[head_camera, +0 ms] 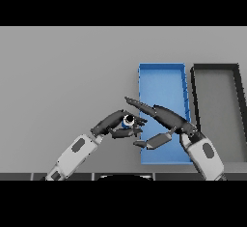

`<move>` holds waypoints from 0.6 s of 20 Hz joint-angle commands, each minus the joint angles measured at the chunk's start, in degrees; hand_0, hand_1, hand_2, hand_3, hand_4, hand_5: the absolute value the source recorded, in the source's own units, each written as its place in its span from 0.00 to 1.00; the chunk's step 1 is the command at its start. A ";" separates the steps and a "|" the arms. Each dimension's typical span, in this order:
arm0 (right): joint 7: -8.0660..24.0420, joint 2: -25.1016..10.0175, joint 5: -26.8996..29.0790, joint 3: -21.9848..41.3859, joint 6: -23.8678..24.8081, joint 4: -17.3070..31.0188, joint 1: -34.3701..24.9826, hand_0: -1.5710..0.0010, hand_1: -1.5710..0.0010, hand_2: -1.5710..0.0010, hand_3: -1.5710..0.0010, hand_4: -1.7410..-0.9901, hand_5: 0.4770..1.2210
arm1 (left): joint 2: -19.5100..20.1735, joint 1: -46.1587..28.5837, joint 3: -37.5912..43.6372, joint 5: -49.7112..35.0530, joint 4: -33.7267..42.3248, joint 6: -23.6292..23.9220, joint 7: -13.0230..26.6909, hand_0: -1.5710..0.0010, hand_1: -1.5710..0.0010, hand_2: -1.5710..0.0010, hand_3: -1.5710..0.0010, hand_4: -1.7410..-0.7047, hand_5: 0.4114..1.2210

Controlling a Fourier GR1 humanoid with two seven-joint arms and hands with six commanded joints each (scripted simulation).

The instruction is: Pick up the blue pipe and place it into the blue bin.

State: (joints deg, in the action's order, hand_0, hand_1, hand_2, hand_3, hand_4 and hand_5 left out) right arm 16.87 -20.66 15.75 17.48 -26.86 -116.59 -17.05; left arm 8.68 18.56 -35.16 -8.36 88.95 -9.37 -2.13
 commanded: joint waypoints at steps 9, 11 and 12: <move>4.82 6.40 -0.67 4.13 -1.38 8.70 -9.82 1.00 1.00 0.99 1.00 0.69 0.05 | 0.83 0.04 0.81 -1.83 -0.74 -2.36 -1.12 0.00 0.00 0.00 0.04 0.01 1.00; 4.89 7.22 -0.01 4.19 -2.33 10.62 -11.49 1.00 0.99 0.97 1.00 0.68 0.05 | 0.74 0.49 0.81 -2.09 -0.56 -2.55 0.06 0.00 0.00 0.00 0.08 0.02 1.00; 5.13 8.22 -0.24 4.70 -2.65 11.90 -12.78 0.99 0.98 0.96 0.99 0.67 0.05 | 0.86 0.43 0.79 -2.93 -0.24 -3.39 -0.02 0.00 0.00 0.00 0.06 0.02 1.00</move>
State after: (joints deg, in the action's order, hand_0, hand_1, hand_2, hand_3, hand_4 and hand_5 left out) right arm 22.14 -12.39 15.48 22.20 -29.48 -104.69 -29.87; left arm 9.53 18.99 -34.37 -11.39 88.72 -12.87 -2.22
